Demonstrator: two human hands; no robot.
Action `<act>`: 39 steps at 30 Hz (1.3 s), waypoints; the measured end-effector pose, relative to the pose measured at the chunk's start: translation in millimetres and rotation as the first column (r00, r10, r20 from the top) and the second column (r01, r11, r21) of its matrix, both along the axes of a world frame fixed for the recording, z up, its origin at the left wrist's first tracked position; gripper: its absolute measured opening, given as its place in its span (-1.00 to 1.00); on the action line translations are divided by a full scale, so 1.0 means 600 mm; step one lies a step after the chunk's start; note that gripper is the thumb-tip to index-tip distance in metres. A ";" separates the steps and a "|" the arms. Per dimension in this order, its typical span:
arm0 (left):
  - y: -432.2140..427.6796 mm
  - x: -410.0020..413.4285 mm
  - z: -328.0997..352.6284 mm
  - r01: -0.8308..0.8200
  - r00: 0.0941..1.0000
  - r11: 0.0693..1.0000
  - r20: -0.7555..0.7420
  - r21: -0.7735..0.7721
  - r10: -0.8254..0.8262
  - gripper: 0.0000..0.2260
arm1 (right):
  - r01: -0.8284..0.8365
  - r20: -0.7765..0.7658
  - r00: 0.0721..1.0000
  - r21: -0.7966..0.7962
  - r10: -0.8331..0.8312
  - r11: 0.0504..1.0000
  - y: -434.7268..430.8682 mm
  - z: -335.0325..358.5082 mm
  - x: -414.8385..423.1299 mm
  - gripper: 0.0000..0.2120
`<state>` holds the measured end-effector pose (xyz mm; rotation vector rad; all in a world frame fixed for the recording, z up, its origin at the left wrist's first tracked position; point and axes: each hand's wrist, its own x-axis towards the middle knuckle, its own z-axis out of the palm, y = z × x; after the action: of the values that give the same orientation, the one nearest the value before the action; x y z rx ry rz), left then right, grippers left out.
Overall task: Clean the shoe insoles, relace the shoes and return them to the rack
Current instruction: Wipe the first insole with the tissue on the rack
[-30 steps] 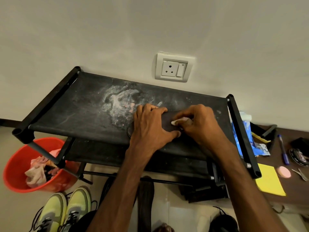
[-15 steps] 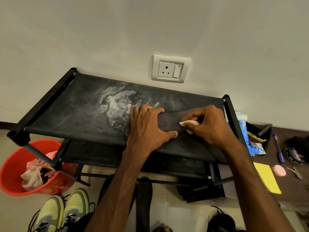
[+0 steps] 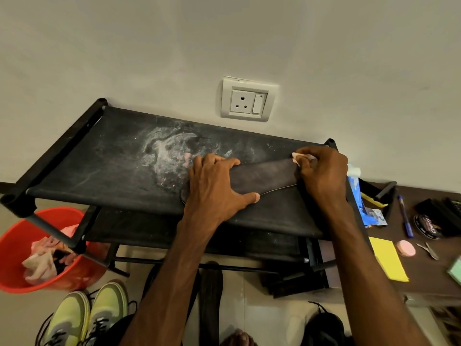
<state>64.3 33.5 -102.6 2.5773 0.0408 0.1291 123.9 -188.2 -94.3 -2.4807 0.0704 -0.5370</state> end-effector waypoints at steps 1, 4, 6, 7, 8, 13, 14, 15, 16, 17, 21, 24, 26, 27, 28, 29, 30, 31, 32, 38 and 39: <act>0.000 0.000 -0.001 -0.003 1.000 1.000 0.001 -0.004 0.003 -0.22 | -0.001 -0.027 1.000 -0.003 0.001 1.000 -0.004 0.002 -0.001 -0.85; -0.001 0.001 -0.002 -0.016 1.000 1.000 0.006 -0.012 0.016 -0.22 | 0.017 -0.184 0.982 -0.074 -0.031 0.997 -0.017 0.019 -0.004 -0.88; -0.001 0.001 -0.003 -0.022 1.000 1.000 0.001 -0.019 0.022 -0.21 | 0.004 -0.300 0.953 -0.114 -0.038 0.993 -0.022 0.037 -0.012 -0.90; -0.001 0.001 -0.003 -0.023 1.000 1.000 -0.001 -0.019 0.023 -0.21 | -0.007 -0.348 0.936 -0.135 -0.040 0.991 -0.025 0.044 -0.018 -0.92; -0.002 0.001 -0.003 -0.021 1.000 1.000 -0.002 -0.016 0.021 -0.21 | -0.019 -0.374 0.927 -0.151 -0.039 0.988 -0.027 0.048 -0.022 -0.94; -0.002 0.004 -0.003 0.003 1.000 1.000 -0.002 0.003 -0.003 -0.22 | 0.036 -0.237 0.970 -0.079 -0.053 0.996 -0.022 0.029 -0.019 -0.92; -0.001 0.004 -0.003 0.007 1.000 1.000 -0.003 0.001 -0.007 -0.23 | 0.047 -0.201 0.978 -0.067 -0.060 0.997 -0.018 0.024 -0.016 -0.89; -0.001 0.004 -0.003 0.010 1.000 1.000 -0.004 0.000 -0.010 -0.23 | 0.057 -0.168 0.984 -0.059 -0.066 0.997 -0.012 0.021 -0.013 -0.87; 0.000 0.003 -0.003 0.012 1.000 1.000 -0.005 0.000 -0.012 -0.23 | 0.063 -0.141 0.988 -0.053 -0.070 0.997 -0.008 0.019 -0.011 -0.85; 0.000 0.004 -0.003 0.011 1.000 1.000 -0.002 0.000 -0.011 -0.23 | 0.071 -0.130 0.988 -0.055 -0.078 0.996 -0.005 0.019 -0.009 -0.84; -0.002 0.005 -0.005 -0.011 1.000 1.000 0.012 -0.018 0.011 -0.22 | 0.007 -0.135 0.990 -0.174 -0.031 0.985 0.013 0.018 -0.020 -0.84; -0.002 0.005 -0.005 -0.018 0.999 1.000 0.026 -0.023 0.019 -0.24 | -0.141 -0.214 0.973 -0.279 0.082 0.950 0.041 0.022 -0.036 -0.91; -0.002 0.004 -0.006 -0.013 1.000 0.999 0.028 -0.031 0.014 -0.23 | -0.268 -0.303 0.934 -0.239 0.190 0.933 0.054 0.025 -0.045 -0.91; -0.002 0.004 -0.006 -0.008 1.000 0.999 0.026 -0.033 0.009 -0.23 | -0.321 -0.326 0.911 -0.172 0.253 0.931 0.057 0.027 -0.049 -0.92; -0.002 0.004 -0.006 -0.004 1.000 0.999 0.024 -0.032 0.004 -0.23 | -0.346 -0.318 0.898 -0.088 0.303 0.934 0.059 0.027 -0.052 -0.93; -0.002 0.004 -0.006 0.000 1.000 1.000 0.022 -0.027 0.000 -0.23 | -0.329 -0.287 0.906 -0.016 0.311 0.944 0.058 0.027 -0.053 -0.94; -0.002 0.004 -0.006 0.003 1.000 1.000 0.018 -0.021 -0.003 -0.23 | -0.275 -0.234 0.932 0.041 0.277 0.960 0.057 0.023 -0.051 -0.94; -0.002 0.004 -0.006 0.005 1.000 1.000 0.017 -0.014 -0.005 -0.23 | -0.196 -0.181 0.963 0.038 0.200 0.980 0.057 0.019 -0.049 -0.93; -0.002 0.004 -0.005 0.006 1.000 1.000 0.019 -0.008 -0.006 -0.23 | -0.117 -0.128 0.985 -0.017 0.114 0.993 0.059 0.013 -0.045 -0.91; 0.005 0.009 -0.008 0.024 1.000 0.999 0.012 -0.031 -0.024 -0.35 | -0.376 -0.138 0.924 -0.179 0.355 0.909 0.139 0.001 -0.054 -0.83; 0.005 0.008 -0.009 0.032 0.999 0.999 0.006 -0.033 -0.032 -0.38 | -0.444 -0.139 0.893 -0.121 0.427 0.888 0.147 0.006 -0.061 -0.77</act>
<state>69.2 36.7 -108.1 2.5429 -0.0002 0.1226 87.5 -99.8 -90.9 -2.5551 -0.4946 -0.2182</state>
